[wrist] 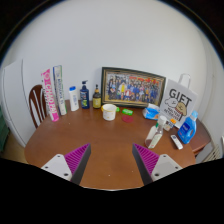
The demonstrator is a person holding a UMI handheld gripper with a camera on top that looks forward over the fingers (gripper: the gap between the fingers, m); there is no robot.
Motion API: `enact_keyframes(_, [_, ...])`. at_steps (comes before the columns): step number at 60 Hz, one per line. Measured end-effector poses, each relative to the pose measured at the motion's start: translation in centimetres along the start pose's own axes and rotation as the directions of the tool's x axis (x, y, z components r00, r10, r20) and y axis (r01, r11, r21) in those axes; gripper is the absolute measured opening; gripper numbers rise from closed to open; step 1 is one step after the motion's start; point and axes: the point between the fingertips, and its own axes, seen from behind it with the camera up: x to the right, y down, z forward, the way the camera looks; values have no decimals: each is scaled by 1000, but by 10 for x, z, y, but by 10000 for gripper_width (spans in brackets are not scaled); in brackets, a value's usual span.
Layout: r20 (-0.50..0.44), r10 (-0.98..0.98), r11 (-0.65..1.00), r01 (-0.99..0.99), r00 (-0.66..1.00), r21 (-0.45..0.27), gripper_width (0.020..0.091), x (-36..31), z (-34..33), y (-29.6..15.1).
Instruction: Pour water
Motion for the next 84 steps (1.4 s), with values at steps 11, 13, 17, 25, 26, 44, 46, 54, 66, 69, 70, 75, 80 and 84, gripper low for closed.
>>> enact_keyframes(11, [-65,27,999,-29,998,-33,854,93,51,35])
enact_keyframes(13, [-80,34,999,-37,996,-33,854,110,62,39])
enact_keyframes(17, [-98,51,998,-54,994,-32,856,143,87,47])
enact_keyframes(25, [-110,78,997,-77,991,12,859,197,139,45])
enact_keyframes(26, [-110,78,997,-76,991,19,862,202,146,44])
enact_keyframes(44, [-3,34,997,-34,999,71,834,226,248,40])
enact_keyframes(46, [14,38,997,-39,999,70,792,225,255,41])
enact_keyframes(54, [44,71,994,-75,996,85,544,222,267,40])
enact_keyframes(66, [45,115,989,-119,992,91,457,222,270,37])
enact_keyframes(69, [32,110,990,-112,993,88,444,226,270,35])
enact_keyframes(70, [25,107,990,-108,994,87,442,227,270,33])
enact_keyframes(75, [-4,77,993,-76,997,93,442,228,268,19])
enact_keyframes(80, [-63,26,995,-20,998,101,440,231,269,-2])
enact_keyframes(84, [-120,-26,994,38,992,100,442,232,271,-25])
